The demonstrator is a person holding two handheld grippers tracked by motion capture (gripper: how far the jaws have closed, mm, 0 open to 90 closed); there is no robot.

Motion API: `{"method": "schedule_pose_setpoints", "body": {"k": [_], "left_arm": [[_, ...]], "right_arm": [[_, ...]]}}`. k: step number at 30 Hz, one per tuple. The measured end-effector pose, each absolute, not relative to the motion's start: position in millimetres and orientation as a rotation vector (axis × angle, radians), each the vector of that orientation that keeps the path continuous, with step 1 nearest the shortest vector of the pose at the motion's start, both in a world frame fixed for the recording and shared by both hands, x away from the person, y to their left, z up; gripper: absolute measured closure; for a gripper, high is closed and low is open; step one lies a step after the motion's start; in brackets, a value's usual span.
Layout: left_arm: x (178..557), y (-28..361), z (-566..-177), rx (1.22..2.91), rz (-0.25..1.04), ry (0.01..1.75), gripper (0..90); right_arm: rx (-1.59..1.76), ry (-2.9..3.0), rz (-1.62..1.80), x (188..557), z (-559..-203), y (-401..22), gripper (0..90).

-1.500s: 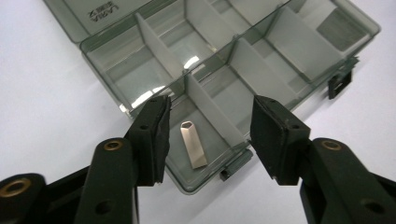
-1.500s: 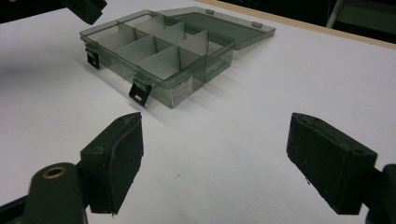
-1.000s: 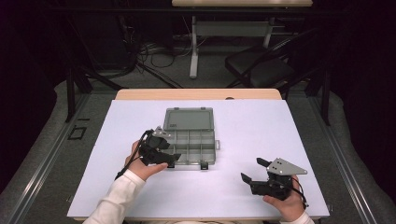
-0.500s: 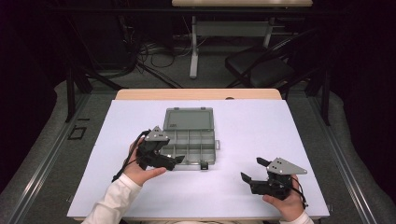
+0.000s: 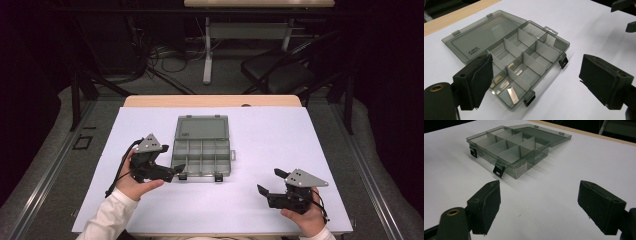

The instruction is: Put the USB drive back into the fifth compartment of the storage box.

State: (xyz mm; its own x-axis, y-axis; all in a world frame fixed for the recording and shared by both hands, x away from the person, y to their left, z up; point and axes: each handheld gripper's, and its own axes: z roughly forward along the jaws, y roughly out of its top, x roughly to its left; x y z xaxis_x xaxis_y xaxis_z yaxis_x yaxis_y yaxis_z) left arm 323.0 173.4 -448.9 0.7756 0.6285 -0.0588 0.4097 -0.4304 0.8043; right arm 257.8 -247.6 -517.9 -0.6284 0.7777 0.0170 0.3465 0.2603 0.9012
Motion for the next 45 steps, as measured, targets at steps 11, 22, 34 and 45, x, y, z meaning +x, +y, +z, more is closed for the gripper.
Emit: {"method": "schedule_pose_setpoints", "body": {"k": [11,22,34,45], "left_arm": [[313.7,192.2,-455.5,2.031,0.366,0.762,12.7],[302.4,216.1,-490.9,1.951,0.379,0.824,15.7],[299.2,216.7,-509.6,1.916,0.394,0.81,15.6],[301.3,217.0,-514.2,1.926,0.383,0.804,15.5]], "right_arm": [[1.02,2.103,1.332,257.1,-517.2,-248.8,18.4],[1.025,2.106,1.325,257.7,-518.9,-247.9,18.4],[1.032,2.105,1.319,258.8,-520.8,-249.5,18.4],[1.039,2.106,1.309,259.9,-521.6,-250.8,18.4]]}}
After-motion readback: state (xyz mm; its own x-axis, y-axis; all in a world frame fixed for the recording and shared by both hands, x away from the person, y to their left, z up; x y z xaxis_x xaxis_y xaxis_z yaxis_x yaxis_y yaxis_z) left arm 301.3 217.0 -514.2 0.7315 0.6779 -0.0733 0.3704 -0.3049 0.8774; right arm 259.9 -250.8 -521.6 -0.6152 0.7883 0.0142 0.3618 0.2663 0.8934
